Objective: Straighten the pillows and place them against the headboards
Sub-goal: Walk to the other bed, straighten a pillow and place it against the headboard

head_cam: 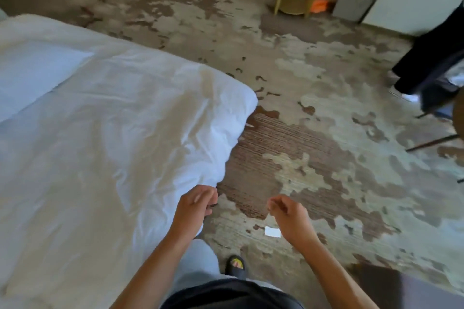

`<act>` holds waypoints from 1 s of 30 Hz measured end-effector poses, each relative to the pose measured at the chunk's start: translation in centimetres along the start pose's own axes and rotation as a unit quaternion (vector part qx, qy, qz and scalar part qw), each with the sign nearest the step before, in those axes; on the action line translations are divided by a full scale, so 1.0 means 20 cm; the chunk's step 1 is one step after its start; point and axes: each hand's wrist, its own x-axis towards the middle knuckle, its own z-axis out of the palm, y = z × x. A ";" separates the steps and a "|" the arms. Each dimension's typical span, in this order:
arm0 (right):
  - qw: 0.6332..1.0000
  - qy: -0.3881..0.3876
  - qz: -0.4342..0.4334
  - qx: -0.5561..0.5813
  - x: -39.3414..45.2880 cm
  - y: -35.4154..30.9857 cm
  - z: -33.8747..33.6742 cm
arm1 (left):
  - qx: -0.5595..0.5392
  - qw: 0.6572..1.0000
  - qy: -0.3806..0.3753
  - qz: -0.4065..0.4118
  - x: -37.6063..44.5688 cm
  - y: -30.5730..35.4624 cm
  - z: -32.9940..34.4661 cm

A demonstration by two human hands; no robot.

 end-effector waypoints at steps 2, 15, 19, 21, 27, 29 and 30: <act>0.999 0.017 -0.002 0.031 0.14 -0.05 -0.13 | 0.012 1.000 -0.010 0.003 0.07 0.08 0.11; 0.994 0.057 -0.077 0.043 1.44 -0.55 -0.98 | 0.051 0.998 -0.015 -0.028 1.19 0.74 0.74; 0.998 0.052 -0.038 0.022 1.73 -0.55 -1.26 | 0.064 0.997 -0.051 -0.013 1.55 1.15 1.05; 0.998 0.053 -0.018 0.021 1.88 -0.54 -1.41 | 0.066 0.995 -0.072 -0.005 1.73 1.36 1.20; 0.999 0.043 0.011 0.008 2.53 -0.59 -1.82 | 0.056 0.993 -0.077 0.066 2.35 1.95 1.61; 1.000 0.028 0.002 0.010 2.82 -0.67 -1.94 | 0.040 0.995 -0.056 0.074 2.57 2.13 1.71; 1.000 0.018 -0.006 0.013 2.97 -0.72 -1.99 | 0.033 0.996 -0.042 0.074 2.68 2.22 1.75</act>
